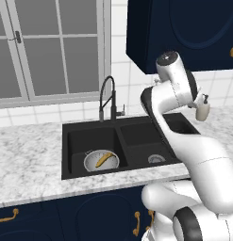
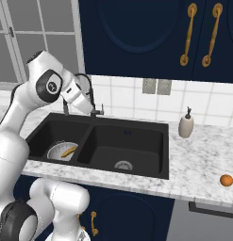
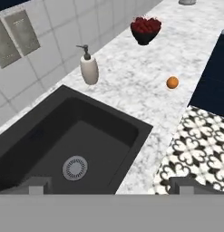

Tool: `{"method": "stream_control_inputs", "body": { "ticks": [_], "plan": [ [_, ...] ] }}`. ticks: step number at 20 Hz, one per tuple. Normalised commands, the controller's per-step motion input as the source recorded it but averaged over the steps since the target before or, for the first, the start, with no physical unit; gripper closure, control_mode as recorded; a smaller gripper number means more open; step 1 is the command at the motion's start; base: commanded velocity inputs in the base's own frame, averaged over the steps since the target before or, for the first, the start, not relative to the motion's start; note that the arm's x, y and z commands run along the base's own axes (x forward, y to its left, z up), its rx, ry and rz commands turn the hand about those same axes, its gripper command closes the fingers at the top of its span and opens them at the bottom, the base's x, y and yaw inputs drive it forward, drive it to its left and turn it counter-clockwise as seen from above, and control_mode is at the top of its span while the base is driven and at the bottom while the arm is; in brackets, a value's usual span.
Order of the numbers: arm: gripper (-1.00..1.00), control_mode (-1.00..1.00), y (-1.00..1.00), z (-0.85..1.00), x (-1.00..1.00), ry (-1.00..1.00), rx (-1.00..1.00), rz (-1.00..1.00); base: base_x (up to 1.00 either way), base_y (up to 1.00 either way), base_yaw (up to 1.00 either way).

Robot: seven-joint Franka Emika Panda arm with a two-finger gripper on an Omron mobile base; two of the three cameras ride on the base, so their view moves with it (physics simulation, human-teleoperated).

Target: Put the colander in the sink, put the banana, tangerine in the colander, and turn on the sink faucet and pour water over the colander.

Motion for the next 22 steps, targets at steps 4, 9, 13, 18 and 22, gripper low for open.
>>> {"method": "stream_control_inputs", "body": {
  "ticks": [4,9,13,18,22],
  "plan": [
    [-1.00,-1.00,-1.00,-0.22,-0.42,0.29,0.08,-0.25,0.00,0.00,0.00],
    [-1.00,-1.00,-1.00,-0.21,-0.33,0.29,0.10,-0.25,0.00,0.00,0.00],
    [-1.00,-1.00,-1.00,-0.31,-0.33,0.27,0.09,-0.20,0.00,0.00,0.00],
    [-1.00,-1.00,-1.00,-0.39,-0.11,0.11,0.09,-0.04,0.00,0.00,0.00],
    [-1.00,-1.00,-1.00,-0.28,0.01,-0.06,0.09,0.07,0.00,0.00,0.00]
  ]
}}
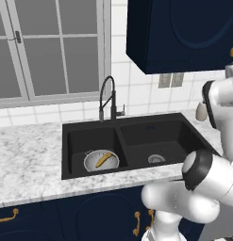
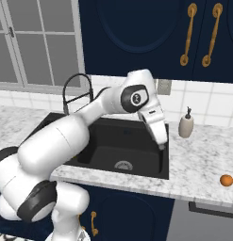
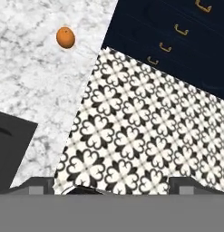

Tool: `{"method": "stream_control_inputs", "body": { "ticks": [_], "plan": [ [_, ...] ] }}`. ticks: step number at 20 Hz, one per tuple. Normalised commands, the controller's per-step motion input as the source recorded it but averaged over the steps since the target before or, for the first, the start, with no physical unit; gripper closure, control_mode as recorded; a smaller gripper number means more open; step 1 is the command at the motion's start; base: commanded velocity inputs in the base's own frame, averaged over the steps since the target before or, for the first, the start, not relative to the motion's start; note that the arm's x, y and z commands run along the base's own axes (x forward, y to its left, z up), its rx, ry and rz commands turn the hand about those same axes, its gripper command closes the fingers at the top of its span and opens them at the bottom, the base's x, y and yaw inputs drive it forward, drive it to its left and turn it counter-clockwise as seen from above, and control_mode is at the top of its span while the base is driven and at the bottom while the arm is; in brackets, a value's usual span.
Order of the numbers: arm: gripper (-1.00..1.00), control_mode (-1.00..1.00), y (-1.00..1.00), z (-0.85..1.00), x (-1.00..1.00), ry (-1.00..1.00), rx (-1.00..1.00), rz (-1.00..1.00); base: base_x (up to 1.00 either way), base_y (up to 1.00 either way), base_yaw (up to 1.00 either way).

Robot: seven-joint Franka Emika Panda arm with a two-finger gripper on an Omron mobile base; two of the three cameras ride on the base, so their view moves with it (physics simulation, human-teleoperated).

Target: Put the colander in the sink, put the banana, tangerine in the colander, and turn on the sink faucet and pour water over the colander.

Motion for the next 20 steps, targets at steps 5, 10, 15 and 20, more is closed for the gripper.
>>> {"method": "stream_control_inputs", "body": {
  "ticks": [5,10,15,20],
  "plan": [
    [-1.00,-1.00,-1.00,-0.33,0.00,-0.10,0.16,0.27,0.00,0.00,0.00],
    [-1.00,-1.00,-1.00,-0.46,0.00,-0.17,0.19,0.30,0.00,0.00,0.00],
    [-1.00,-1.00,-1.00,-0.49,0.02,-0.22,0.13,0.28,0.00,0.00,0.00],
    [-1.00,-1.00,-0.34,-0.26,0.03,-0.05,0.00,0.05,0.00,0.00,0.00]
  ]
}}
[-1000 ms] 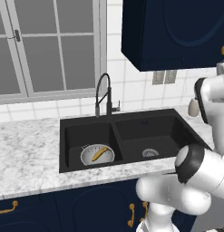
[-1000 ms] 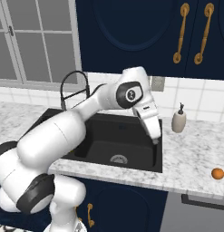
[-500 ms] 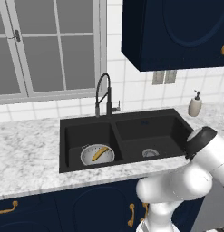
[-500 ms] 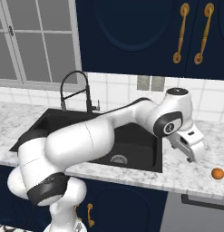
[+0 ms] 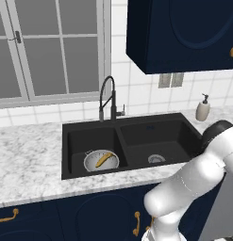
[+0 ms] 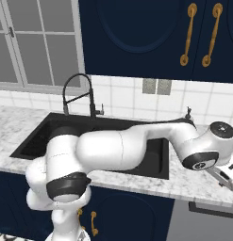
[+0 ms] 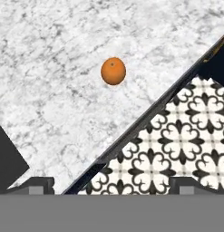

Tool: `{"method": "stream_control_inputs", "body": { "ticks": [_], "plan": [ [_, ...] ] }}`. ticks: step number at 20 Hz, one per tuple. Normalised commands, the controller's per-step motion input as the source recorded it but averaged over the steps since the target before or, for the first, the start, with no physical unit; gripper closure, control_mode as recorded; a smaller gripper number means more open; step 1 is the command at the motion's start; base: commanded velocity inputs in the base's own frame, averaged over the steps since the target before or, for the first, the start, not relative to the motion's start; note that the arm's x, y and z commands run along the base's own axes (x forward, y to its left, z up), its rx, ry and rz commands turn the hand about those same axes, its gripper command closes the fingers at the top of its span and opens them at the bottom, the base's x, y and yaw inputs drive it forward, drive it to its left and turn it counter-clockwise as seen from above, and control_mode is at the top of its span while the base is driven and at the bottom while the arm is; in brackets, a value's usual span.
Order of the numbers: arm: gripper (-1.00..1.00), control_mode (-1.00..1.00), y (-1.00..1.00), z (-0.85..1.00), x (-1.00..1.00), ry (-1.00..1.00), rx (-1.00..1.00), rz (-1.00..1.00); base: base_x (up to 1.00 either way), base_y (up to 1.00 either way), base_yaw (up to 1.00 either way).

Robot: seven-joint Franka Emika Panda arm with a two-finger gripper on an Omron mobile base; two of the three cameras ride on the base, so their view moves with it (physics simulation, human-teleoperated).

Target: Put the colander in the sink, put the banana, tangerine in the colander, and turn on the sink faucet and pour water over the colander.

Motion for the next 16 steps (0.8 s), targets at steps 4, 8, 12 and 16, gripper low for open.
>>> {"method": "stream_control_inputs", "body": {
  "ticks": [4,8,12,16],
  "plan": [
    [-1.00,-1.00,-0.07,-0.09,0.28,0.03,0.00,0.00,0.00,0.00,0.00],
    [-1.00,-1.00,-0.49,-0.18,0.56,0.08,0.00,0.00,0.00,0.00,0.00],
    [-1.00,-1.00,-0.18,-0.33,0.31,0.17,0.00,0.00,0.00,0.00,0.00],
    [-1.00,-1.00,-0.04,-0.49,0.26,0.20,0.00,0.00,0.00,0.00,0.00]
  ]
}}
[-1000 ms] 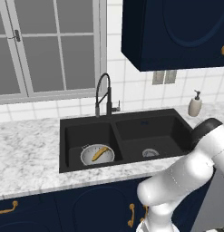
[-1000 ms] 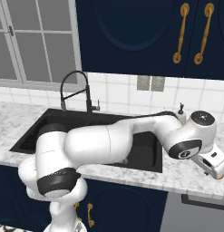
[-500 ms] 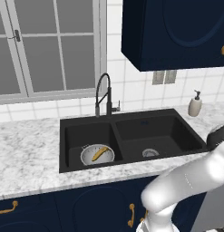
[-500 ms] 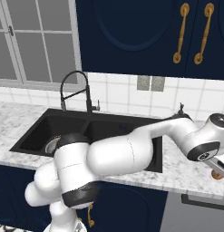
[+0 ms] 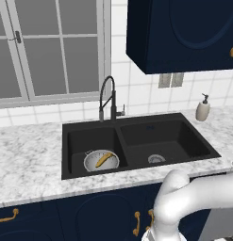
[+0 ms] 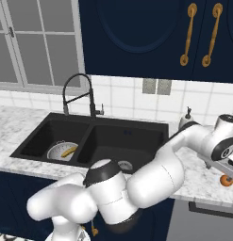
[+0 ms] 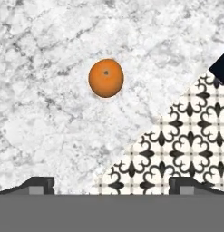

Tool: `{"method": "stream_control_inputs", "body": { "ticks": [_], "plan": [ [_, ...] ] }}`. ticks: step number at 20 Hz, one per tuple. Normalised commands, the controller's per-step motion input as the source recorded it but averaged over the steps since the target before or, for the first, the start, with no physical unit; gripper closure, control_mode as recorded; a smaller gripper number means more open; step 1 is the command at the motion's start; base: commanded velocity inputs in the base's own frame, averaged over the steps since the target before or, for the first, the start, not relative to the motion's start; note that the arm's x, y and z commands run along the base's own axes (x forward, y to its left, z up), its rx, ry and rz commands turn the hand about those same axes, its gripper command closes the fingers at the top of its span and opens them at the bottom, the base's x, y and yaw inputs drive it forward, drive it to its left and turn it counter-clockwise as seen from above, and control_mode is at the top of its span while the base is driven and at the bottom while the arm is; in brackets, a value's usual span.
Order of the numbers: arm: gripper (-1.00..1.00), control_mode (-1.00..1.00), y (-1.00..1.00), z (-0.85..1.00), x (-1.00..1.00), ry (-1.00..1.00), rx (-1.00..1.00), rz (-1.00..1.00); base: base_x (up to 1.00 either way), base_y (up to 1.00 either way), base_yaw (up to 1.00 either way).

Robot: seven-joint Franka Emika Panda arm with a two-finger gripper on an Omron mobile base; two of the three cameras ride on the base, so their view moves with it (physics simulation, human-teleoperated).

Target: Put the colander in the sink, put the banana, tangerine in the colander, and turn on the sink faucet and pour water over the colander.

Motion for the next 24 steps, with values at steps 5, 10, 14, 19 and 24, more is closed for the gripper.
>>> {"method": "stream_control_inputs", "body": {
  "ticks": [5,10,14,19,24],
  "plan": [
    [-1.00,-1.00,-0.18,-0.67,0.20,0.06,0.00,0.00,0.00,0.00,0.00],
    [-1.00,-1.00,-0.42,-0.50,0.09,0.00,0.00,0.00,0.00,0.00,0.00],
    [-1.00,-1.00,-0.20,-0.38,0.24,-0.04,0.00,0.00,0.00,0.00,0.00],
    [-1.00,-1.00,-0.01,-0.30,0.35,-0.05,0.00,0.00,0.00,0.00,0.00],
    [-1.00,-1.00,-0.25,-0.45,0.12,-0.04,-0.05,0.01,0.00,0.00,0.00]
  ]
}}
